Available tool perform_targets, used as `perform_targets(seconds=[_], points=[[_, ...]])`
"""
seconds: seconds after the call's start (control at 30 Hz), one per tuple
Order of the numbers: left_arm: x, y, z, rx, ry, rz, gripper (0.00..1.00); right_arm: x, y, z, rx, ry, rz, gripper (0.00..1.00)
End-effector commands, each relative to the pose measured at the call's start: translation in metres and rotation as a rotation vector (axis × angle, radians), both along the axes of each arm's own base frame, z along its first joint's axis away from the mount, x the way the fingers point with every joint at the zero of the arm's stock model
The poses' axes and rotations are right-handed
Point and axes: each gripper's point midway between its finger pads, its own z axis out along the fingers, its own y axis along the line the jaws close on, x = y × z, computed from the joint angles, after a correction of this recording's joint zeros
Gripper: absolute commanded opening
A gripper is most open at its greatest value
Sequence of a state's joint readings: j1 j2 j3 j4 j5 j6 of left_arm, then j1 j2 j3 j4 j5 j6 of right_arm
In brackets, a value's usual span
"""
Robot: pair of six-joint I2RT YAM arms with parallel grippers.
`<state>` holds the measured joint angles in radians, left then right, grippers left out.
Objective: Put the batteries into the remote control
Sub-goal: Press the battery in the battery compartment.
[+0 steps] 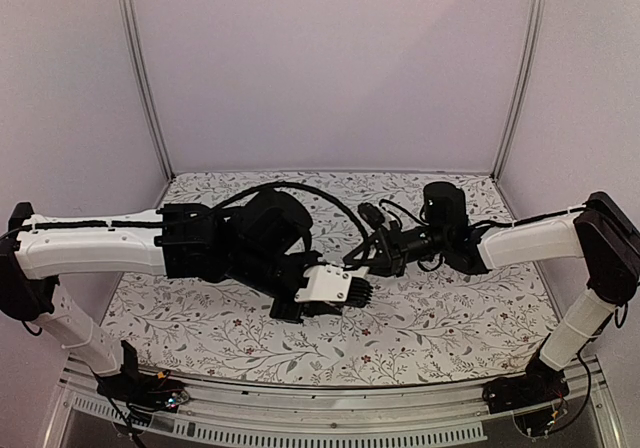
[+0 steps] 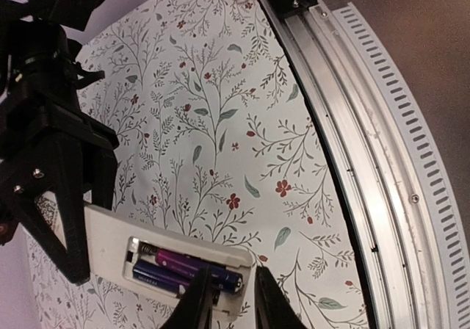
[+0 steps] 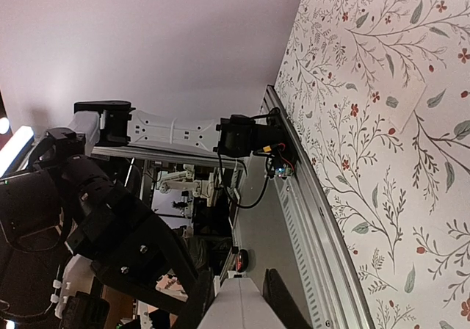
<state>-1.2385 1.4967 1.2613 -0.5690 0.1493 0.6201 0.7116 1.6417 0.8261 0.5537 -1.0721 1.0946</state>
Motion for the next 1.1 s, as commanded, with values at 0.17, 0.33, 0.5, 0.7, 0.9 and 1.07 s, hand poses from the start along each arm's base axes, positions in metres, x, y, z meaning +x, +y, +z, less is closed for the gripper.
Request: perform_targets(seconds=[0.17, 0.33, 0.5, 0.7, 0.9, 1.07], points=[[-0.001, 0.001, -0.014, 0.064, -0.008, 0.000, 0.19, -0.006, 0.004, 0.024, 0.044, -0.061, 0.027, 0.00], [0.002, 0.003, -0.021, 0.083, -0.004, 0.018, 0.18, -0.007, 0.004, 0.025, 0.045, -0.063, 0.031, 0.00], [0.007, 0.001, -0.025, 0.098, 0.006, 0.040, 0.18, -0.009, 0.004, 0.027, 0.046, -0.069, 0.033, 0.00], [0.014, 0.001, -0.034, 0.142, 0.023, 0.076, 0.16, -0.011, 0.005, 0.031, 0.049, -0.075, 0.034, 0.00], [0.021, 0.002, -0.044, 0.177, 0.036, 0.112, 0.13, -0.014, 0.006, 0.041, 0.065, -0.091, 0.041, 0.00], [0.028, 0.001, -0.054, 0.210, 0.026, 0.143, 0.11, -0.017, 0.005, 0.051, 0.079, -0.099, 0.044, 0.00]])
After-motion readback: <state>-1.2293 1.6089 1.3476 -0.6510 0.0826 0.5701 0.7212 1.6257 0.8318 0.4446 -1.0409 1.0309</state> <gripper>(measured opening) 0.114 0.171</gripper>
